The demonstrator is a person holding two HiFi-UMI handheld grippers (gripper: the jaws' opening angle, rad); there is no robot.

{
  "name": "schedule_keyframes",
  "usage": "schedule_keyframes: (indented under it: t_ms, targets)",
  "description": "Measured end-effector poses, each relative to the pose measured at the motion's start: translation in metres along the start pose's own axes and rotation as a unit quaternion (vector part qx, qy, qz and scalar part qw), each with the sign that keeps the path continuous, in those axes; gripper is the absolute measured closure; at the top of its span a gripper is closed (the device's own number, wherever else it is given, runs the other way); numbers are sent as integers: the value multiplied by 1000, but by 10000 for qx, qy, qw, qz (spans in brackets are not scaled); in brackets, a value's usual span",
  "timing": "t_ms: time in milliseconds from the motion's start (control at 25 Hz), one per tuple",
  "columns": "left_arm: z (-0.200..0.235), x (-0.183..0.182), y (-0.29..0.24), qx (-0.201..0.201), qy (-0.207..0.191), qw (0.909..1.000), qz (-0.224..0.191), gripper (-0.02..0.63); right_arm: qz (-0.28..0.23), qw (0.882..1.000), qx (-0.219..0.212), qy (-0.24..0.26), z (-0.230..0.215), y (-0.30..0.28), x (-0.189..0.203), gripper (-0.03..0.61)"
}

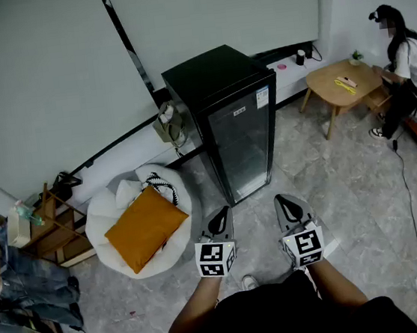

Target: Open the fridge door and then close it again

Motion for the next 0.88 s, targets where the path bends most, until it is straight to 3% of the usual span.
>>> schedule_keyframes:
  t_ms: [560, 880]
  targets:
    - [15, 6, 13, -37, 41, 10000, -33, 591, 62, 9999, -130, 14, 27, -6, 2, 560]
    - [29, 11, -4, -175, 115, 9998, 69, 591, 212, 9987, -464, -77, 27, -29, 8, 560]
Point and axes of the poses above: the fingertips, and each gripper's own axes: y backward along the fingers, z to its left, x out of its underside, the point moved 4 cm from there along y, backward along the fingers, and after that the axes turned 8 degrees about x, right-handed, at the moved point
